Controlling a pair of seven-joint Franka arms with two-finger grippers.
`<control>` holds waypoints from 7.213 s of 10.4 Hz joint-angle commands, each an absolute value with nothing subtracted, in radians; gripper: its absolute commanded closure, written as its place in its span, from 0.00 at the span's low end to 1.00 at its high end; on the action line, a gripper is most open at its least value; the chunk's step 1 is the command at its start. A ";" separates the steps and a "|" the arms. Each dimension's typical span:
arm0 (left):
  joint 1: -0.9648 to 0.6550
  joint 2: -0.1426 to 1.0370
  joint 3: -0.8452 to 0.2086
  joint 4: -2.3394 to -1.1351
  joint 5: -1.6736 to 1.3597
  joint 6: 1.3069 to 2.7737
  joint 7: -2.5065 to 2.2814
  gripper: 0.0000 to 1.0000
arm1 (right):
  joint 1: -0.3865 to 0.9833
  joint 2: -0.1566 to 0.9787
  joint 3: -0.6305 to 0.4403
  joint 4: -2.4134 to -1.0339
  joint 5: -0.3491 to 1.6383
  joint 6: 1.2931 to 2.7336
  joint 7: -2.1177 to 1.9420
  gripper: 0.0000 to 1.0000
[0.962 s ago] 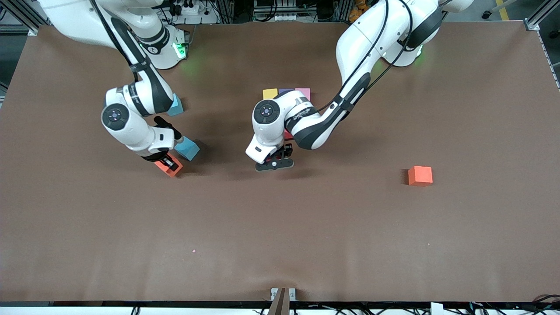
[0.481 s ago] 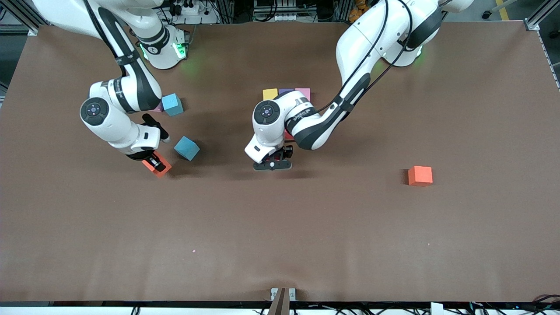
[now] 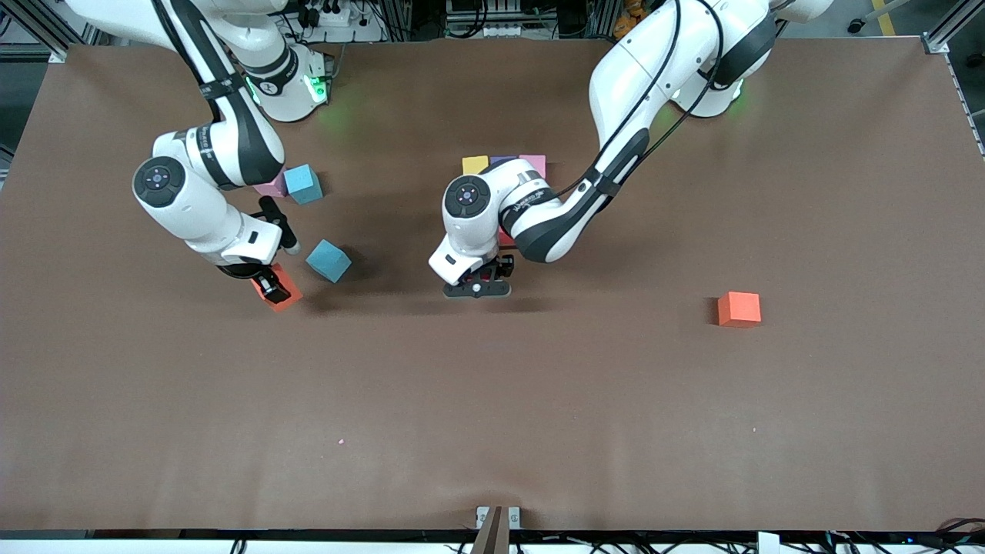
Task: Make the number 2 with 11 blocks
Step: 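Release the pink block with the left gripper while the right gripper carries orange, then lower the orange block into the figure while the left gripper grasps orange, then release the orange block with the right gripper while the left gripper lifts orange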
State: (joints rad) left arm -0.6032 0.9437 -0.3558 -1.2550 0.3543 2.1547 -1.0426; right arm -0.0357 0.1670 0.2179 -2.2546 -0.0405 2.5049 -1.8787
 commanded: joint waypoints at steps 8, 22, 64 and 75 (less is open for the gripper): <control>-0.629 0.950 -0.341 -1.243 0.325 2.138 -1.019 0.00 | -0.025 0.153 0.229 -2.261 -0.028 2.433 -1.230 0.63; -0.340 0.522 -0.351 -1.494 0.319 1.844 -1.126 0.00 | 0.067 0.196 0.273 -2.147 0.077 2.430 -1.152 0.63; 0.311 0.594 -0.373 -1.825 0.311 2.094 -0.233 0.00 | 0.810 0.841 0.003 -1.424 0.078 2.391 -0.779 0.05; 0.313 0.606 -0.373 -1.798 0.290 2.092 -0.247 0.45 | 0.810 0.577 0.002 -1.613 0.091 2.312 -0.776 0.00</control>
